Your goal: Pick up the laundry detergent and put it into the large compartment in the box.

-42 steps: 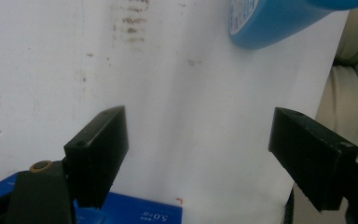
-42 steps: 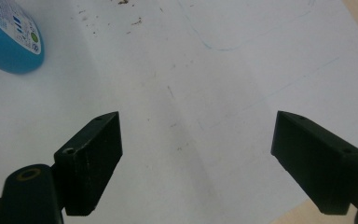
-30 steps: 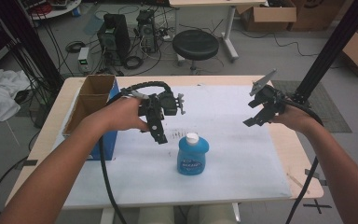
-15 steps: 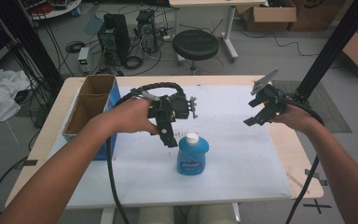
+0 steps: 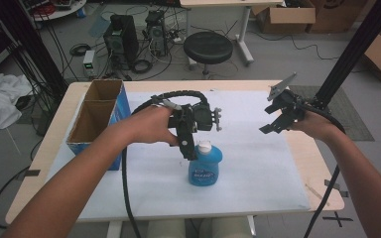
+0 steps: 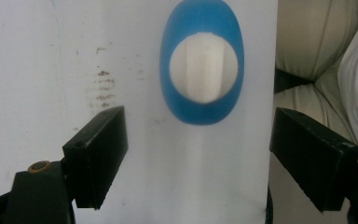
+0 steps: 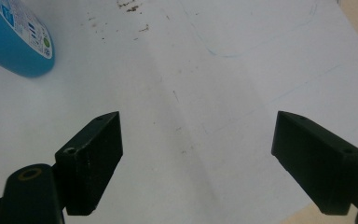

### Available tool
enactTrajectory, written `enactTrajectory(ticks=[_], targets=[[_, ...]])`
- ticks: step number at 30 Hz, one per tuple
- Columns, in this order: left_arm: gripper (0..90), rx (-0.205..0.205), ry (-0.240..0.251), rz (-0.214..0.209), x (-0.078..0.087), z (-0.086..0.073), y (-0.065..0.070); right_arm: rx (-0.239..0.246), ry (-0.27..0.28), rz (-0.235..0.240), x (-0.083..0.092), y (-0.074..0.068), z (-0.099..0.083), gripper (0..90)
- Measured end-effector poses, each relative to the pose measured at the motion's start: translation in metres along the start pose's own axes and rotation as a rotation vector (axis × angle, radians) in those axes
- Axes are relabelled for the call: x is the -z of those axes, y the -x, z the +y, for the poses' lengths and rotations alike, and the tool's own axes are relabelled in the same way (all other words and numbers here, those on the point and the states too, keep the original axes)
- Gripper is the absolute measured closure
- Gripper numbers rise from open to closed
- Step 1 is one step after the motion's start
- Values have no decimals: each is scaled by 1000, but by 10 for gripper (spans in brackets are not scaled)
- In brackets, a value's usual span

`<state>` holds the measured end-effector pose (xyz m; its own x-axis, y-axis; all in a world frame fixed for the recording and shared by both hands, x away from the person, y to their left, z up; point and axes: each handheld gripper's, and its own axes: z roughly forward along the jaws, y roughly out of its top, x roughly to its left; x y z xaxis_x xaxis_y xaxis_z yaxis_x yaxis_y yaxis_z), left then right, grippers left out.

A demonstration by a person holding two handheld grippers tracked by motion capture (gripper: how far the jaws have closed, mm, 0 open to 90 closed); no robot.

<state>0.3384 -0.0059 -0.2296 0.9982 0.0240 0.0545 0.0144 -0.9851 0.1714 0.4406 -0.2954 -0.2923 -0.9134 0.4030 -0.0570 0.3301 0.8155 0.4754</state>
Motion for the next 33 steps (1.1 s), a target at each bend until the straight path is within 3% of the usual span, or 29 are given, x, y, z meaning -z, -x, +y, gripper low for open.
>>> enactTrajectory(ticks=[17,33], targets=[[199,-40,-38,-14,-24,21,1,13,-2,7,-2,-2,3,159],[200,-48,-81,-40,-54,28,-3,16,0,11,-3,-2,4,159]])
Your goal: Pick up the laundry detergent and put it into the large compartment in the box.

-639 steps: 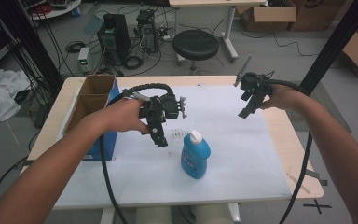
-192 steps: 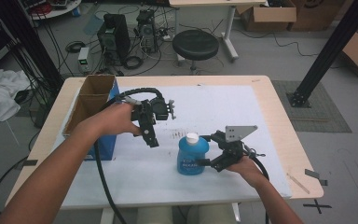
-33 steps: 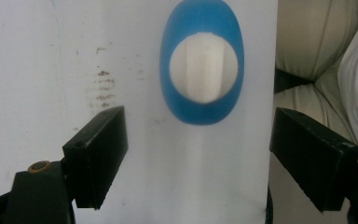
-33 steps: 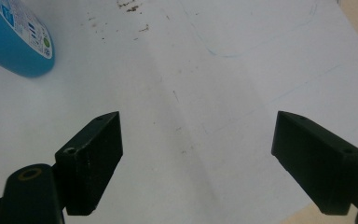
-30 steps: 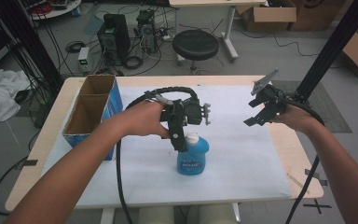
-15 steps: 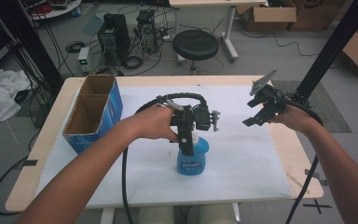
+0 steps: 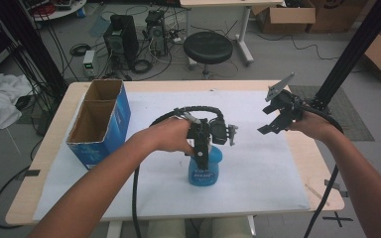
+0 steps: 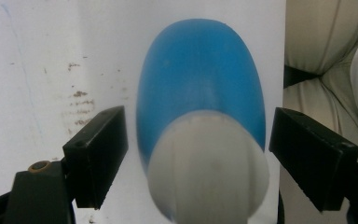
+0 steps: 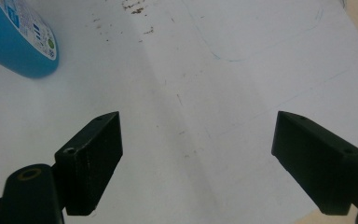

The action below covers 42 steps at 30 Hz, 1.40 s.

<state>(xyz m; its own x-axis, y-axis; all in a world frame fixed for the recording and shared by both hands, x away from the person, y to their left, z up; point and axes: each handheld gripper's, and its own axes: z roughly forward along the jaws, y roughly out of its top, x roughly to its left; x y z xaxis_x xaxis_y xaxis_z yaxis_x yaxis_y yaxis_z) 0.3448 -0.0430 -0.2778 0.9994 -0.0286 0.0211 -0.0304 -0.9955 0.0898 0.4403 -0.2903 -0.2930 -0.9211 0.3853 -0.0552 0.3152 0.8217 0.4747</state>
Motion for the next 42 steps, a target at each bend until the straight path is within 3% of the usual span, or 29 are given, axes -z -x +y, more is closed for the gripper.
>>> enactTrajectory(ticks=[17,23,42], targets=[[231,-13,-22,-8,-12,2,-1,1,4,1,0,0,0,159],[286,-13,-8,-10,-11,0,-1,0,6,2,0,0,0,159],[344,-15,8,2,-10,-1,-2,-2,7,0,-1,0,0,157]])
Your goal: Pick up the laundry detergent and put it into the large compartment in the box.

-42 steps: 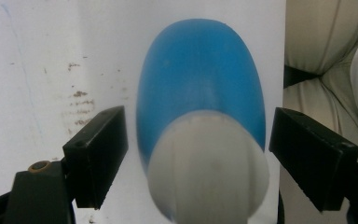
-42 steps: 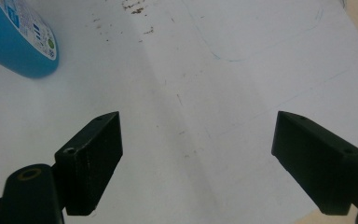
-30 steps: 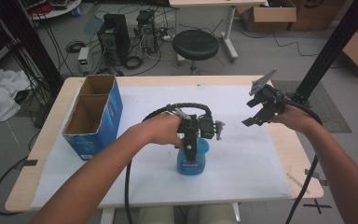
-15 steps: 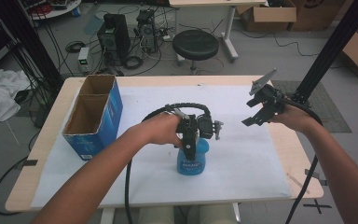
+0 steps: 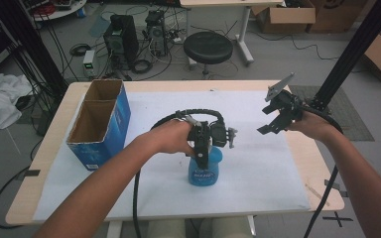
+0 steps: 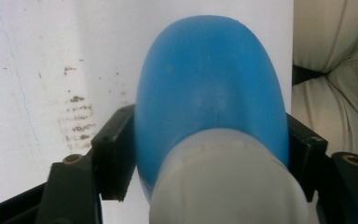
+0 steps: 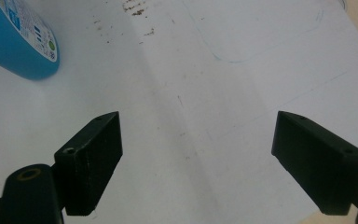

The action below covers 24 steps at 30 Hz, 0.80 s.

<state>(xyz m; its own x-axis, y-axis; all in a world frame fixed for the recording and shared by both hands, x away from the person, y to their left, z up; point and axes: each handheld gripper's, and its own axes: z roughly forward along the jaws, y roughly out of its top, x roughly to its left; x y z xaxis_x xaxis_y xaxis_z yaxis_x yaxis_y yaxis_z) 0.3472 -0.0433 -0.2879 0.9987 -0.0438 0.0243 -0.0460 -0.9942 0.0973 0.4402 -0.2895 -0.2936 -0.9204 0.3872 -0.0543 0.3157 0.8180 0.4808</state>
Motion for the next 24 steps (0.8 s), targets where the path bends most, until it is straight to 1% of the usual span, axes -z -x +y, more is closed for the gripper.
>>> enactTrajectory(ticks=[12,22,23,24], targets=[[370,-4,-1,-7,0,0,0,0,1,9,-2,0,-1,158],[376,-4,4,-2,1,-1,1,4,-1,17,-3,-1,-1,159],[377,2,2,-2,1,0,1,-1,1,16,-3,-1,-1,159],[377,18,-1,-5,2,-1,1,-2,2,17,-3,-1,-1,159]])
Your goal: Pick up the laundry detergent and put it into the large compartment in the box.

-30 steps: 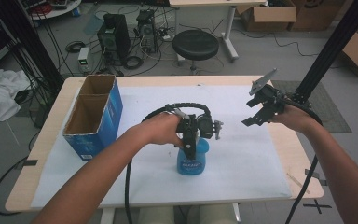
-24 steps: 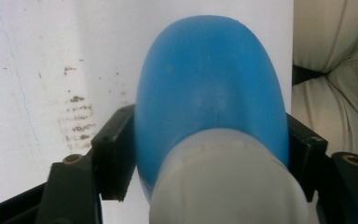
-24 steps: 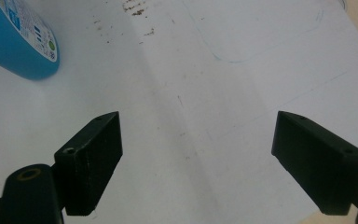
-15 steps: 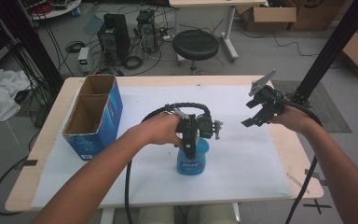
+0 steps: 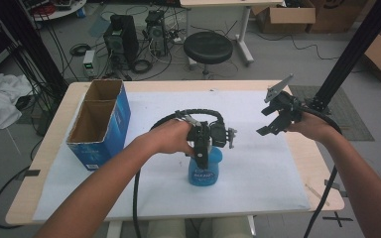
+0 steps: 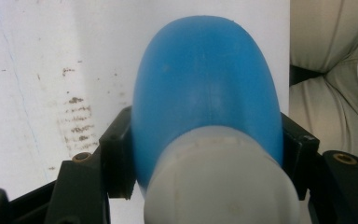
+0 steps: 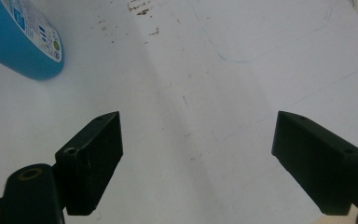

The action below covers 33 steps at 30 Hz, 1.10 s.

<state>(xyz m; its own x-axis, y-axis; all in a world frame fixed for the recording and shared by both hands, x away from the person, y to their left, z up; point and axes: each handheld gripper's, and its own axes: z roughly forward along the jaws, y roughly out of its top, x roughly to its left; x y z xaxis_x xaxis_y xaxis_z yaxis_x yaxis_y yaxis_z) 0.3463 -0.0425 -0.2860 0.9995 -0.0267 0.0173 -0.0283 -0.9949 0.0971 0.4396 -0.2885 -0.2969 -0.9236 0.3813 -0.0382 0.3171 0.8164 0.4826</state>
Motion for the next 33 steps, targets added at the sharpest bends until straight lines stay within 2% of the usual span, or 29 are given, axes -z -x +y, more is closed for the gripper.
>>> enactTrajectory(ticks=[4,9,13,18,21,28,33], targets=[[378,37,31,-4,7,-2,-1,0,0,-1,0,0,-1,159],[378,105,56,32,27,-8,-1,4,-6,3,0,-1,-1,160],[378,198,86,46,47,-11,-2,2,-6,5,0,-1,-1,160],[378,339,122,54,74,-19,-7,10,-5,4,1,-2,0,159],[378,419,121,76,89,-25,-12,8,-8,5,0,-2,0,159],[378,599,102,160,123,-44,-27,16,-6,9,0,-3,1,159],[378,700,96,182,141,-63,-38,19,-12,11,-1,-3,2,159]])
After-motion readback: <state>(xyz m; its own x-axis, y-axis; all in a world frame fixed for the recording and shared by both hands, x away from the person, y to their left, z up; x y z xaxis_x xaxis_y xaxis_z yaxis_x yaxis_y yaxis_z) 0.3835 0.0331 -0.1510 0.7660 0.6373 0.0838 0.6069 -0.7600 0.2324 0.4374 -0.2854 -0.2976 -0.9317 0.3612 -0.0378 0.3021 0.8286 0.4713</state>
